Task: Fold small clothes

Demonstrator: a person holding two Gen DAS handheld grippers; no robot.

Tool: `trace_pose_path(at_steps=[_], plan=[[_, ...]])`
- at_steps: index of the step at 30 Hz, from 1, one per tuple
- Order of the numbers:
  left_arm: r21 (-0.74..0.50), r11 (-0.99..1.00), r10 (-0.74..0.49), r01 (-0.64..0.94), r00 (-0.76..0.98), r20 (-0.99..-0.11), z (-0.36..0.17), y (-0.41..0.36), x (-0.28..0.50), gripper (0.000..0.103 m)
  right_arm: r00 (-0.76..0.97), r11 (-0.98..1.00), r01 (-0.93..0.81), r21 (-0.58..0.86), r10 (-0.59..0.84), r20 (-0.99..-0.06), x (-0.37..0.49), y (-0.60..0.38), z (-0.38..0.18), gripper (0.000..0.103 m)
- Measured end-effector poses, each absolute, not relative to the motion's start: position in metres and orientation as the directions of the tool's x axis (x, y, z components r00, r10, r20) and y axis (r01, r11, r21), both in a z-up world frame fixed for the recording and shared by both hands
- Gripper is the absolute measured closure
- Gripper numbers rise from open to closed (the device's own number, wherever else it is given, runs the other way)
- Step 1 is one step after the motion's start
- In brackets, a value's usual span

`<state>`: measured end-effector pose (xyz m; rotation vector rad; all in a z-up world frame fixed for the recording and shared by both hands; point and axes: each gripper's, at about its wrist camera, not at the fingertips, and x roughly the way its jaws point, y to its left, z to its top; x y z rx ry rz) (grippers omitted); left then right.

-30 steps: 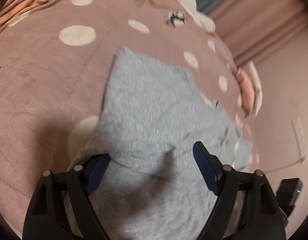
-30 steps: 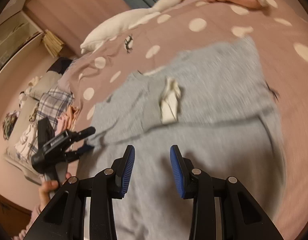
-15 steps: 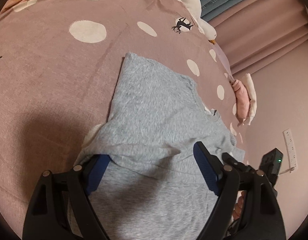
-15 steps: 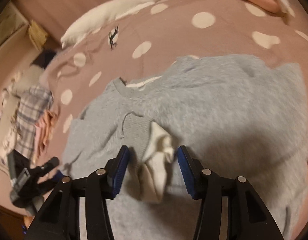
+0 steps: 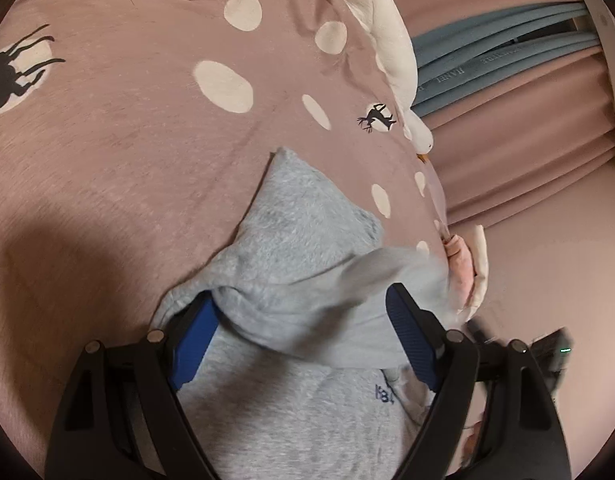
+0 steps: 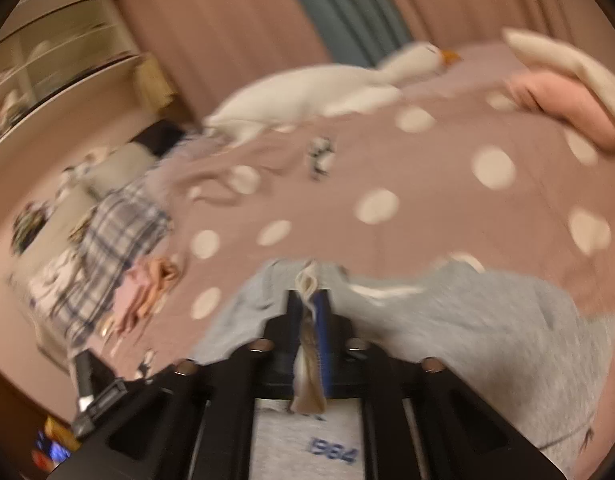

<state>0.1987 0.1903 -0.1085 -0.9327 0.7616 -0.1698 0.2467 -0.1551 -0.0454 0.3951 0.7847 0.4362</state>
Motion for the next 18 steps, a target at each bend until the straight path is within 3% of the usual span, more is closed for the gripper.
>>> trace_pose_path(at_steps=[5, 9, 11, 13, 16, 18], plan=[[-0.715, 0.674, -0.46, -0.187, 0.65, -0.604, -0.102, 0.183, 0.201, 0.019, 0.529, 0.914, -0.083, 0.396, 0.377, -0.76, 0.251, -0.171, -0.108, 0.097], [-0.73, 0.665, -0.521, -0.154, 0.606, -0.602, -0.094, 0.186, 0.181, 0.017, 0.503, 0.861, -0.132, 0.491, 0.485, -0.716, 0.244, -0.172, -0.111, 0.095], [-0.73, 0.671, -0.534, -0.129, 0.599, -0.597, -0.086, 0.189, 0.17, 0.017, 0.509, 0.838, -0.154, 0.523, 0.521, -0.685, 0.244, -0.17, -0.104, 0.086], [-0.723, 0.683, -0.527, -0.103, 0.616, -0.586, -0.073, 0.192, 0.166, 0.017, 0.511, 0.824, -0.173, 0.54, 0.543, -0.666, 0.247, -0.167, -0.101, 0.067], [-0.709, 0.704, -0.522, -0.042, 0.647, -0.556, -0.05, 0.192, 0.18, 0.014, 0.502, 0.818, -0.178, 0.546, 0.553, -0.665, 0.254, -0.15, -0.101, 0.065], [-0.696, 0.718, -0.523, -0.02, 0.645, -0.558, -0.046, 0.186, 0.199, 0.003, 0.488, 0.816, -0.167, 0.553, 0.556, -0.673, 0.262, -0.142, -0.107, 0.065]])
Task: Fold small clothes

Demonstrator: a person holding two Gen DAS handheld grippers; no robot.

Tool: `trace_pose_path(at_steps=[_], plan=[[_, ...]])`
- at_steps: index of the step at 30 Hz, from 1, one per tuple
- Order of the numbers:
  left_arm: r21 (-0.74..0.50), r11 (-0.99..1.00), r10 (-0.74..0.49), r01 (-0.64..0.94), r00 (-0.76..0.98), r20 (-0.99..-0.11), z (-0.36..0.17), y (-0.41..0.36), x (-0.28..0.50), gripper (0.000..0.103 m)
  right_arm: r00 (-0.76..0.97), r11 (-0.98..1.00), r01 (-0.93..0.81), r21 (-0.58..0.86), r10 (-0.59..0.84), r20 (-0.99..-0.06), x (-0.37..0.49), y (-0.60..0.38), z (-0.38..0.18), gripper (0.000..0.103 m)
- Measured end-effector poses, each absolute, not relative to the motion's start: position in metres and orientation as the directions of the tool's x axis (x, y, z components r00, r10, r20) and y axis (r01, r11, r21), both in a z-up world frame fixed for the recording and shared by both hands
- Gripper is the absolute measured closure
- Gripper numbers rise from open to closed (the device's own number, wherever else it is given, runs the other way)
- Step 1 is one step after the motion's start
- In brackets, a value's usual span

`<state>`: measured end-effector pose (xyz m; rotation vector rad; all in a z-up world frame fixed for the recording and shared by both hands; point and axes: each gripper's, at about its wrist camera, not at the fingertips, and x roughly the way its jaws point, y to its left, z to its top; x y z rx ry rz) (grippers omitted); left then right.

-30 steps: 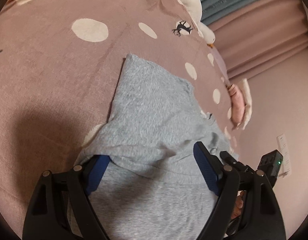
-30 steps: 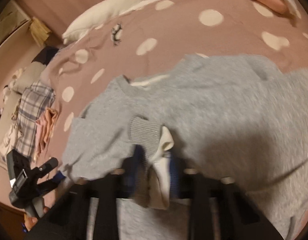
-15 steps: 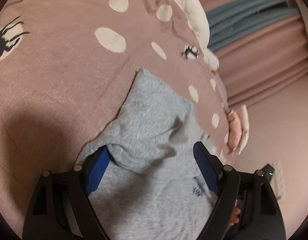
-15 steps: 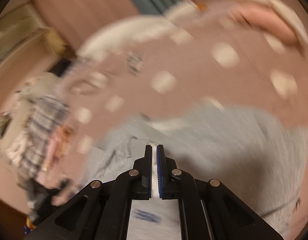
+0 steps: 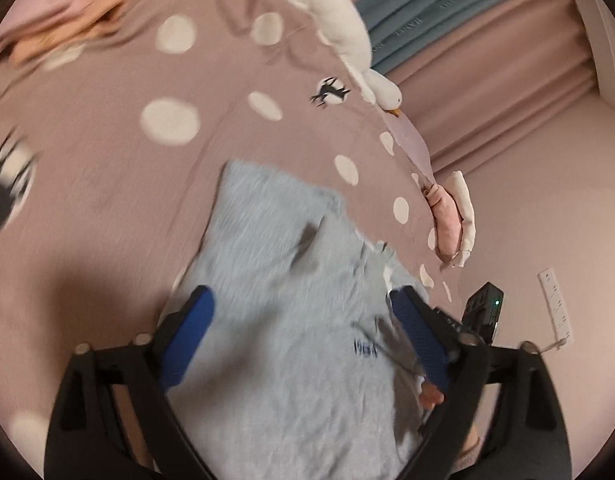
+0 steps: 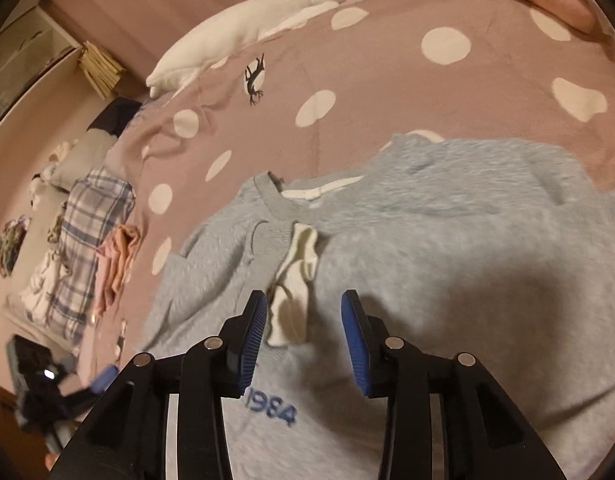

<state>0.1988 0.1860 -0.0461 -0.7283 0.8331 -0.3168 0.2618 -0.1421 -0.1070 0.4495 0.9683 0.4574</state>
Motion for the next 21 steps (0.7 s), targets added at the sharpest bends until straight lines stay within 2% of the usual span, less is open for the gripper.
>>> trace_pose_path(at_steps=[3, 4, 5, 7, 9, 12, 15, 17, 21], plan=[[-0.716, 0.698, -0.559, -0.033, 0.599, -0.573, -0.056, 0.18, 0.238, 0.003, 0.477, 0.807, -0.161, 0.568, 0.568, -0.671, 0.266, -0.135, -0.111, 0.065], [-0.736, 0.676, -0.59, -0.038, 0.571, -0.571, -0.063, 0.177, 0.254, 0.004, 0.492, 0.819, -0.169, 0.548, 0.552, -0.673, 0.263, -0.135, -0.108, 0.068], [-0.747, 0.663, -0.601, -0.047, 0.562, -0.568, -0.066, 0.176, 0.263, 0.005, 0.507, 0.833, -0.185, 0.521, 0.536, -0.675, 0.261, -0.132, -0.105, 0.074], [-0.773, 0.633, -0.646, -0.036, 0.526, -0.553, -0.074, 0.168, 0.281, 0.005, 0.507, 0.83, -0.188, 0.525, 0.539, -0.672, 0.256, -0.143, -0.102, 0.099], [-0.783, 0.62, -0.66, -0.056, 0.501, -0.559, -0.082, 0.163, 0.292, 0.005, 0.504, 0.796, -0.184, 0.577, 0.58, -0.64, 0.249, -0.158, -0.096, 0.099], [-0.706, 0.696, -0.55, -0.135, 0.532, -0.644, -0.096, 0.167, 0.302, 0.007, 0.524, 0.816, -0.167, 0.553, 0.548, -0.652, 0.228, -0.179, -0.09, 0.099], [-0.733, 0.656, -0.522, -0.179, 0.593, -0.613, -0.101, 0.181, 0.303, 0.007, 0.497, 0.86, -0.13, 0.493, 0.487, -0.719, 0.218, -0.191, -0.102, 0.1], [-0.717, 0.668, -0.483, -0.201, 0.616, -0.623, -0.1, 0.186, 0.302, 0.007, 0.476, 0.904, -0.113, 0.411, 0.413, -0.776, 0.22, -0.192, -0.113, 0.1], [-0.669, 0.716, -0.446, -0.201, 0.605, -0.659, -0.096, 0.186, 0.302, 0.008, 0.502, 0.886, -0.066, 0.458, 0.426, -0.752, 0.219, -0.205, -0.111, 0.099]])
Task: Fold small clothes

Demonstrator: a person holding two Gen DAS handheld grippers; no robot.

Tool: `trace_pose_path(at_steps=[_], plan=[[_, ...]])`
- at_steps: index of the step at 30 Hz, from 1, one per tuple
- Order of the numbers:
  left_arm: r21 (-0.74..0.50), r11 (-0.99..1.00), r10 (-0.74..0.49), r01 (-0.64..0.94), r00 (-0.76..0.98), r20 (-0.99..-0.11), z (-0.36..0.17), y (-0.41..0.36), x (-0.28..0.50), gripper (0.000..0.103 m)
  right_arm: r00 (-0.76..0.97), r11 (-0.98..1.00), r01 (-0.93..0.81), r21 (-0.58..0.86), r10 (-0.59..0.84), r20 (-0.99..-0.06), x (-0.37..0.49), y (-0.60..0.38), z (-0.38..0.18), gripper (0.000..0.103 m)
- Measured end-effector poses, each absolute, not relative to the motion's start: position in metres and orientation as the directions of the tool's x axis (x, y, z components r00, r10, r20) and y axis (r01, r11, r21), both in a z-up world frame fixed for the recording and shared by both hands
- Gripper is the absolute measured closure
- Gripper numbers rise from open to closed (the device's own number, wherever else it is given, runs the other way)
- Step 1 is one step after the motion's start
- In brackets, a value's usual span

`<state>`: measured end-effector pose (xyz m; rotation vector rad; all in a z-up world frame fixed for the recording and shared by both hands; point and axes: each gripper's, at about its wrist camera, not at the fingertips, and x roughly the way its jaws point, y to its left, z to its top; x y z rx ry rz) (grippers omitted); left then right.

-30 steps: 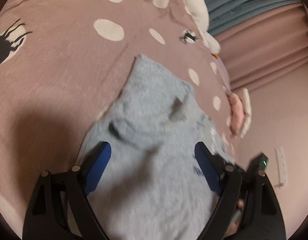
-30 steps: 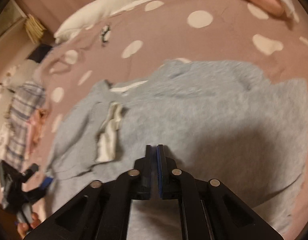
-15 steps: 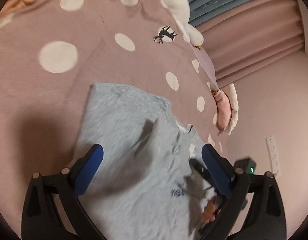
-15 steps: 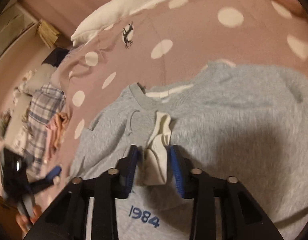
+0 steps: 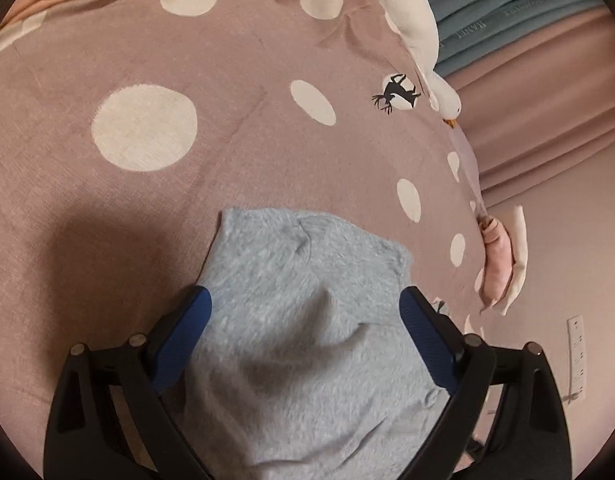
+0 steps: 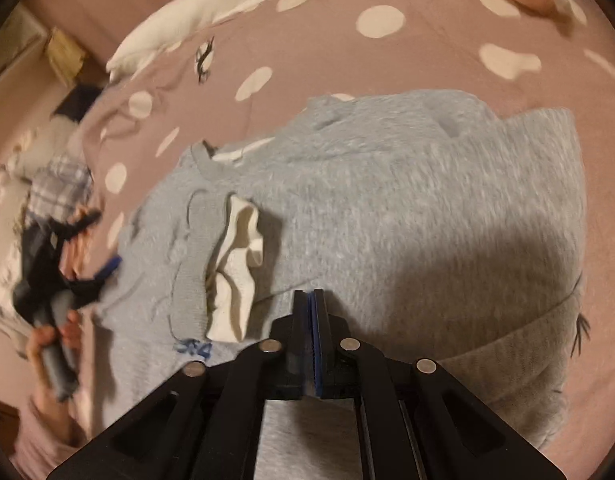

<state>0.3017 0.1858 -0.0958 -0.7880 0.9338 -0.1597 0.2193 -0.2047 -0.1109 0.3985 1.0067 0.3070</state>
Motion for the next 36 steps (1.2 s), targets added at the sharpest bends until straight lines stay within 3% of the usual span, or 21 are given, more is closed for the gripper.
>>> trace_pose_path(at_steps=[6, 9, 12, 17, 18, 20, 21, 22, 36], plan=[[-0.62, 0.768, -0.424, -0.163, 0.596, -0.682, -0.083, 0.182, 0.289, 0.008, 0.572, 0.844, -0.272, 0.462, 0.528, -0.628, 0.203, -0.172, -0.078, 0.099], [-0.594, 0.787, -0.4, -0.17, 0.592, -0.7, -0.085, 0.183, 0.282, 0.008, 0.538, 0.855, -0.294, 0.427, 0.517, -0.665, 0.213, -0.152, -0.086, 0.099], [-0.604, 0.778, -0.402, -0.172, 0.602, -0.69, -0.082, 0.193, 0.268, 0.008, 0.456, 0.877, -0.194, 0.439, 0.477, -0.751, 0.232, -0.151, -0.117, 0.099], [-0.661, 0.739, -0.456, -0.129, 0.627, -0.632, -0.07, 0.214, 0.218, 0.004, 0.478, 0.826, -0.153, 0.542, 0.542, -0.691, 0.21, -0.182, -0.105, 0.098], [-0.66, 0.741, -0.462, -0.119, 0.623, -0.631, -0.069, 0.215, 0.206, 0.003, 0.485, 0.823, -0.16, 0.546, 0.547, -0.682, 0.2, -0.189, -0.1, 0.095], [-0.647, 0.756, -0.472, -0.101, 0.601, -0.645, -0.068, 0.215, 0.184, 0.003, 0.503, 0.813, -0.165, 0.558, 0.556, -0.662, 0.175, -0.205, -0.093, 0.078], [-0.649, 0.756, -0.486, -0.089, 0.589, -0.646, -0.069, 0.213, 0.175, 0.003, 0.51, 0.808, -0.165, 0.566, 0.561, -0.652, 0.166, -0.21, -0.09, 0.063], [-0.652, 0.754, -0.504, -0.075, 0.57, -0.649, -0.07, 0.211, 0.162, 0.003, 0.52, 0.801, -0.164, 0.576, 0.566, -0.639, 0.152, -0.219, -0.088, 0.056], [-0.741, 0.671, -0.677, 0.021, 0.426, -0.6, -0.092, 0.178, 0.073, 0.0, 0.547, 0.8, -0.006, 0.6, 0.505, -0.668, 0.055, -0.277, -0.115, 0.056]])
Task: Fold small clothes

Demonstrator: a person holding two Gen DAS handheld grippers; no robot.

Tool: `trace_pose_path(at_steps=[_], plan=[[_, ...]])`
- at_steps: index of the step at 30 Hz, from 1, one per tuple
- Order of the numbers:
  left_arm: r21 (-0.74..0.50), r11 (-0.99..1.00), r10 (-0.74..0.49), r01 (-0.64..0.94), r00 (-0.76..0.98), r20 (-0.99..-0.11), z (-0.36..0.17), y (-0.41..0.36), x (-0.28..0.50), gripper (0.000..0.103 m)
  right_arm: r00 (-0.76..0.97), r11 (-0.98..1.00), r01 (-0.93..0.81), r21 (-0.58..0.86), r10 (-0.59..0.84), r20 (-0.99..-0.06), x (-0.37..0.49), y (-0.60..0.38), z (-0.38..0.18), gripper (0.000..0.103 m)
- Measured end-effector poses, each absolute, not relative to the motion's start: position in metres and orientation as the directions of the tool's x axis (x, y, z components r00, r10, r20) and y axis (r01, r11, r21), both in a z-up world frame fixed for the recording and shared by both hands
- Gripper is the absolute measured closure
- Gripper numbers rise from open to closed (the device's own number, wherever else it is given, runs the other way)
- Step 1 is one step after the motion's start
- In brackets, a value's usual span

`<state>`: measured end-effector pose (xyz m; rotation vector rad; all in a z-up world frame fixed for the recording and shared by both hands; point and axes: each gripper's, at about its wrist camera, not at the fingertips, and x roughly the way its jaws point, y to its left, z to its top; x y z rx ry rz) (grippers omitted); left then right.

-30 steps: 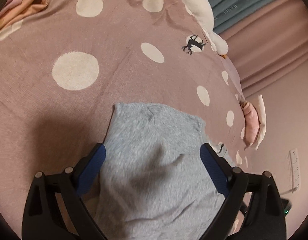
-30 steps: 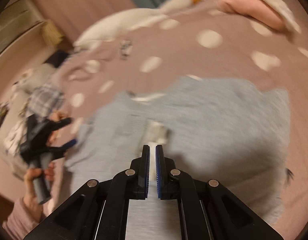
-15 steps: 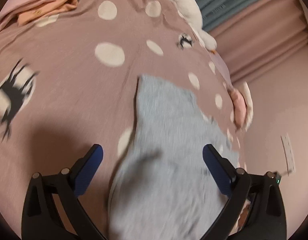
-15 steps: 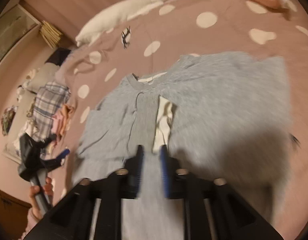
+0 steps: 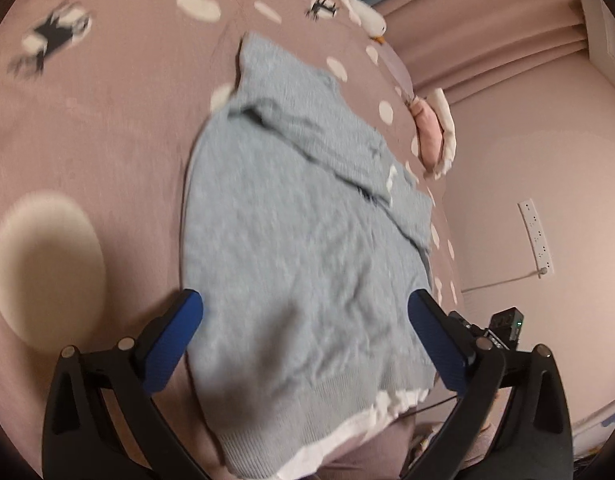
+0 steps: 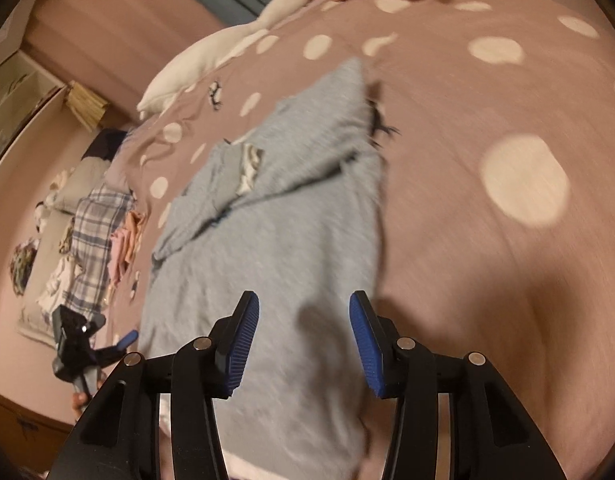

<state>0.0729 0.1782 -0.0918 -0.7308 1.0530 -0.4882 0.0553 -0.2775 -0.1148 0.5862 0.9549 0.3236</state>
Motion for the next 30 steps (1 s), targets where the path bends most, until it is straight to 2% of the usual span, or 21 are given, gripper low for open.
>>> trace_pose_path(at_steps=[5, 12, 13, 16, 20, 30], plan=[[-0.788, 0.616, -0.73, 0.015, 0.387, -0.563, -0.1, 0.176, 0.053, 0.0, 0.506, 0.767, 0.038, 0.64, 0.537, -0.675, 0.04, -0.287, -0.135, 0.056], [-0.837, 0.547, -0.76, -0.022, 0.406, -0.507, -0.099, 0.187, 0.031, 0.0, 0.416, 0.735, -0.024, 0.678, 0.624, -0.662, 0.023, -0.271, -0.147, 0.056], [-0.84, 0.542, -0.761, -0.024, 0.411, -0.502, -0.099, 0.189, 0.029, 0.0, 0.41, 0.739, -0.037, 0.673, 0.626, -0.664, 0.021, -0.266, -0.147, 0.053], [-0.836, 0.547, -0.749, -0.042, 0.422, -0.511, -0.099, 0.194, 0.025, 0.0, 0.422, 0.755, -0.059, 0.653, 0.612, -0.669, 0.02, -0.26, -0.142, 0.047], [-0.838, 0.538, -0.74, -0.089, 0.426, -0.52, -0.109, 0.205, 0.027, 0.001, 0.427, 0.752, -0.053, 0.657, 0.612, -0.666, 0.024, -0.262, -0.143, 0.047], [-0.833, 0.55, -0.757, -0.062, 0.385, -0.528, -0.111, 0.194, 0.051, 0.0, 0.448, 0.734, -0.031, 0.679, 0.617, -0.647, 0.032, -0.272, -0.148, 0.047]])
